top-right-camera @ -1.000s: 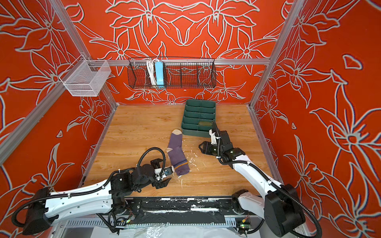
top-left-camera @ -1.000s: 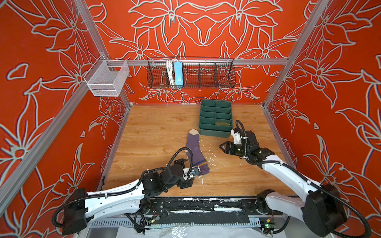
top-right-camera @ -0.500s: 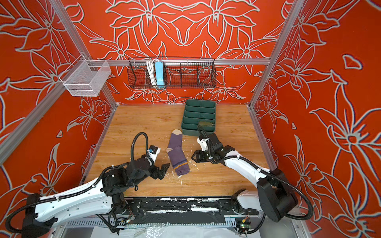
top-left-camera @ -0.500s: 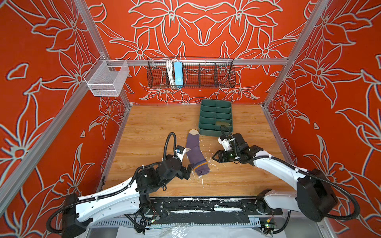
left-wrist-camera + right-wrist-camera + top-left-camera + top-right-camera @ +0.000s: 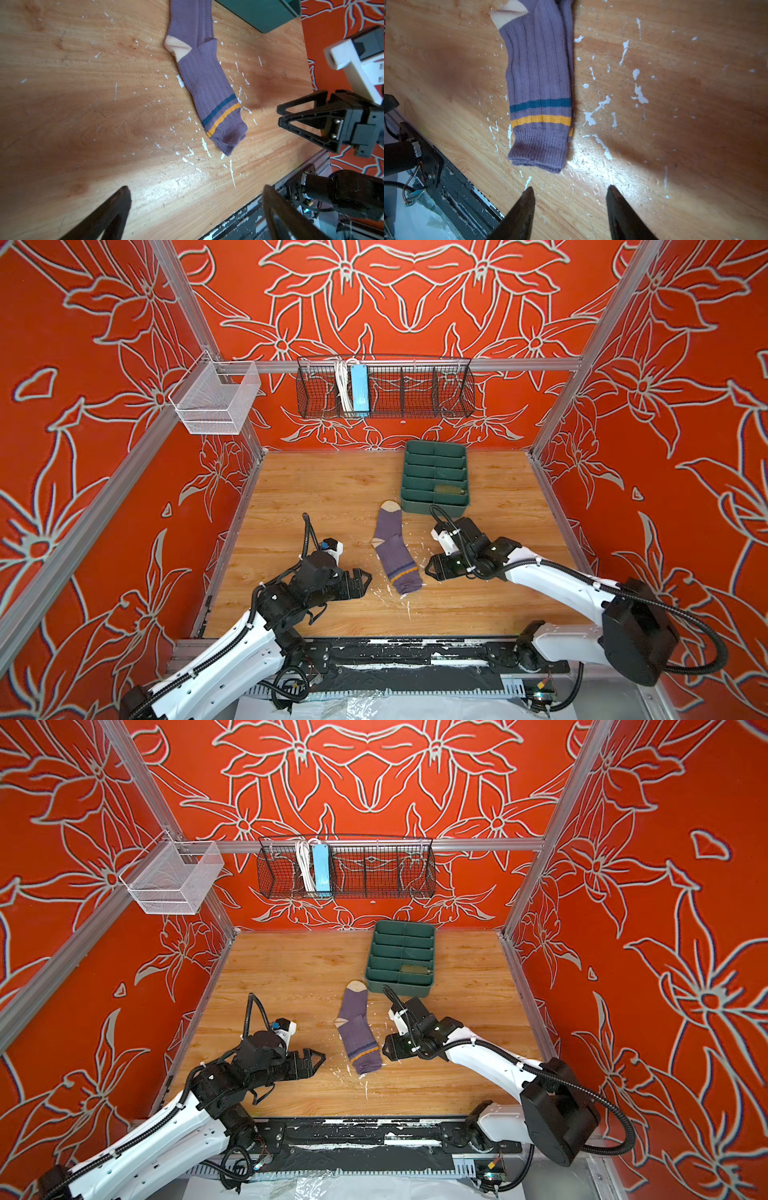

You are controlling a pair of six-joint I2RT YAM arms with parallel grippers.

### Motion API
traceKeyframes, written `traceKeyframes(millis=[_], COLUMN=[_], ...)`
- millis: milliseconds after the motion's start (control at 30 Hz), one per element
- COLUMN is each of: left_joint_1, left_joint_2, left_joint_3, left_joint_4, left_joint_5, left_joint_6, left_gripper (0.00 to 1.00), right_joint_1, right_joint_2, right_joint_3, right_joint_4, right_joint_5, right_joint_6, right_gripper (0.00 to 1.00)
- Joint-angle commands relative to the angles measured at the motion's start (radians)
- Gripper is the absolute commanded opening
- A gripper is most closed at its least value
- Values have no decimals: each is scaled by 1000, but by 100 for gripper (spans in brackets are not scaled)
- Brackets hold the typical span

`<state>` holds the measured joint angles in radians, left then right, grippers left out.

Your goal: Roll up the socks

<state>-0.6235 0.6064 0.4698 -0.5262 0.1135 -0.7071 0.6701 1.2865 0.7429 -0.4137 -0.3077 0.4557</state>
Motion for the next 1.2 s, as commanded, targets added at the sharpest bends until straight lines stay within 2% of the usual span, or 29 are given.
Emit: traceKeyframes(millis=[0, 167, 233, 333, 533, 633, 733, 800, 833, 900, 1000, 1100, 1167], left_joint_1=[7, 7, 7, 7, 7, 7, 5, 1, -12, -70, -216, -363, -434], left_joint_2=[-33, -70, -84, -83, -40, -9, 17, 39, 47, 49, 60, 94, 109], left_joint_3=[48, 67, 65, 86, 159, 182, 173, 177, 174, 149, 82, 33, -10], left_joint_4=[-111, -123, -87, -33, 35, 109, 211, 235, 237, 252, 280, 295, 330], left_joint_5=[-16, -86, -106, -118, -204, -201, -136, -41, 0, 12, -102, -263, -323], left_joint_6=[20, 59, 70, 154, 476, 662, 847, 977, 1082, 1266, 1535, 1645, 1676], left_gripper=[97, 97, 97, 97, 97, 97, 98, 99, 100, 100, 100, 100, 98], right_joint_1=[9, 17, 17, 20, 49, 59, 55, 37, 19, -32, -137, -228, -265], right_joint_2=[38, 158, 210, 266, 364, 368, 300, 229, 187, 102, -28, -145, -204], right_joint_3=[-6, 47, 62, 71, 57, 30, 14, 27, 35, 37, 13, -9, -14], right_joint_4=[36, 73, 86, 116, 243, 319, 315, 250, 220, 186, 174, 148, 117], right_joint_5=[-30, -114, -121, -157, -240, -289, -280, -237, -222, -210, -204, -178, -150], right_joint_6=[35, 32, 25, 32, 85, 134, 149, 136, 131, 136, 166, 178, 172], right_gripper=[53, 45, 37, 30, 21, 20, 22, 29, 33, 41, 47, 50, 52])
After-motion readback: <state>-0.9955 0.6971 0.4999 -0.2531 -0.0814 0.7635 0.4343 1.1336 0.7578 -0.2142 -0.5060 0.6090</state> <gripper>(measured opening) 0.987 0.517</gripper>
